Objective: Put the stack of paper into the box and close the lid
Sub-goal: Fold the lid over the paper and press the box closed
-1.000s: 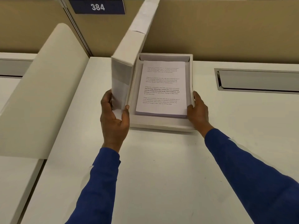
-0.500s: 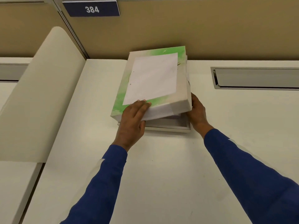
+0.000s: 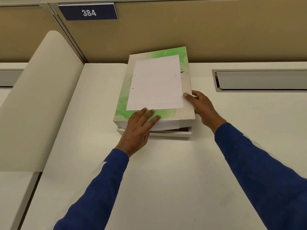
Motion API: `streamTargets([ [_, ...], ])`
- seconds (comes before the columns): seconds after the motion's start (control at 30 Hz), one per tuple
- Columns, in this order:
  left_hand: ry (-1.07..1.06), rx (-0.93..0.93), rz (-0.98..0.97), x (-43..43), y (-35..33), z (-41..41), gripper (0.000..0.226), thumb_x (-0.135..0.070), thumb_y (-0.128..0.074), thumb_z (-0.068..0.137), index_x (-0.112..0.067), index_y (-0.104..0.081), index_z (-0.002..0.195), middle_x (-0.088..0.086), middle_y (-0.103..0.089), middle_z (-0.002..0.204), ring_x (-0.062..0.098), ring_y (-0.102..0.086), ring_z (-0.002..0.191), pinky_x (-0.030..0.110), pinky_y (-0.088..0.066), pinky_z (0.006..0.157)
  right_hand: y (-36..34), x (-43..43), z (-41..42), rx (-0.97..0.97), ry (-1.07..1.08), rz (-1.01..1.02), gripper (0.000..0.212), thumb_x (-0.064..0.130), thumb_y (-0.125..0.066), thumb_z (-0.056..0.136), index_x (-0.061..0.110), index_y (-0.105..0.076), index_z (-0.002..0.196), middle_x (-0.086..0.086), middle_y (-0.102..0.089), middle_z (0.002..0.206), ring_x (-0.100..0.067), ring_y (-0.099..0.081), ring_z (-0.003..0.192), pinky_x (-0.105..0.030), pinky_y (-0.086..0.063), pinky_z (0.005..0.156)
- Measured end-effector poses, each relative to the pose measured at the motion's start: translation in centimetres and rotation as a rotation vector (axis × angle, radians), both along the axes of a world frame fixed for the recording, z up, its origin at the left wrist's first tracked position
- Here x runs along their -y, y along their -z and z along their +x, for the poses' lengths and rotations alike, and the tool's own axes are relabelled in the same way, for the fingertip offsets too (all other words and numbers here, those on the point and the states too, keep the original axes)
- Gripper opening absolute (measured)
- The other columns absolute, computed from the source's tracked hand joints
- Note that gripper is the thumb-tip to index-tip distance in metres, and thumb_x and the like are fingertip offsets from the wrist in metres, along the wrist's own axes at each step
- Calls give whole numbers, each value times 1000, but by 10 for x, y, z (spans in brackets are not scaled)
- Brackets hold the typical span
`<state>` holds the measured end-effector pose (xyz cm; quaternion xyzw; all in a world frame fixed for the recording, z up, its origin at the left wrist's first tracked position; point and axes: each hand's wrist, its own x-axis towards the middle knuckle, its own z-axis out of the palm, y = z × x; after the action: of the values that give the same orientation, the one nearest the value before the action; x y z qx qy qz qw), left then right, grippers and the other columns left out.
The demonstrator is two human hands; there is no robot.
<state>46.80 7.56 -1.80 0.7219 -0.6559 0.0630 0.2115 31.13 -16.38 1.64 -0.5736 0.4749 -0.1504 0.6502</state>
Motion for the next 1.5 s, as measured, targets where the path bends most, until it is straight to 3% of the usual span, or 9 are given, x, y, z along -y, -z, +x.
streamTargets([
  [0.23, 9, -5, -24, 0, -3, 4, 67, 6, -66, 84, -13, -51, 146, 14, -50, 150, 37, -41, 143, 52, -34, 117, -6, -4, 9, 44, 73, -129, 44, 28, -69, 95, 22, -52, 135, 2, -65, 116, -10, -66, 96, -22, -55, 73],
  [0.37, 37, 19, -30, 5, -7, 4, 67, 5, -66, 85, -15, -48, 146, 14, -51, 150, 37, -42, 142, 53, -35, 116, -11, -7, 6, 78, 123, -69, 45, 27, -68, 96, 30, -48, 136, -7, -66, 120, -22, -68, 105, -35, -60, 80],
  [0.6, 61, 38, -2, 0, -5, 5, 61, -1, -67, 87, -14, -50, 144, 13, -51, 149, 36, -43, 142, 54, -36, 115, -8, -22, -4, 112, 213, -79, 52, 26, -68, 96, 34, -44, 141, -3, -61, 121, -15, -66, 98, -28, -58, 69],
  [0.73, 2, -72, -6, -1, -15, 2, 67, -40, -75, 88, -12, -52, 144, 15, -49, 149, 32, -44, 141, 53, -37, 114, -5, -31, -5, 80, 229, -153, 53, 29, -69, 95, 35, -43, 141, -3, -58, 131, -18, -63, 107, -38, -60, 86],
  [0.87, -515, -334, -145, 11, -37, 36, 76, -57, -68, 87, -6, -51, 140, 15, -54, 137, 31, -52, 127, 42, -44, 106, -4, -35, -4, 45, 219, -228, 53, 33, -68, 95, 38, -43, 142, -2, -56, 135, -21, -61, 113, -42, -58, 94],
  [0.97, -995, -941, 156, 25, -52, 69, 78, -68, -54, 91, -6, -51, 138, 13, -54, 135, 34, -54, 123, 43, -46, 102, -3, -35, -2, 22, 207, -266, 53, 34, -66, 96, 36, -43, 143, -3, -55, 136, -22, -60, 114, -41, -57, 97],
  [1.03, -1011, -1191, 326, 33, -54, 81, 64, -65, -49, 94, -6, -55, 117, 8, -57, 116, 30, -55, 104, 38, -46, 89, -2, -37, -1, 8, 197, -280, 52, 35, -64, 97, 36, -42, 144, -3, -54, 138, -23, -59, 117, -43, -55, 99],
  [1.23, -882, -802, 345, 36, -51, 97, 45, -44, -41, 104, -4, -62, 99, 10, -58, 93, 30, -53, 87, 36, -39, 74, -1, -41, 4, -5, 179, -280, 50, 40, -59, 99, 40, -40, 145, -2, -54, 136, -24, -58, 121, -47, -53, 102],
  [1.5, -855, -727, 363, 49, -57, 104, 42, -43, -36, 106, -9, -60, 100, 11, -60, 100, 32, -54, 92, 38, -42, 79, -4, -43, 5, -69, 176, -237, 51, 35, -49, 103, 33, -35, 152, -3, -47, 146, -21, -49, 134, -46, -43, 114],
])
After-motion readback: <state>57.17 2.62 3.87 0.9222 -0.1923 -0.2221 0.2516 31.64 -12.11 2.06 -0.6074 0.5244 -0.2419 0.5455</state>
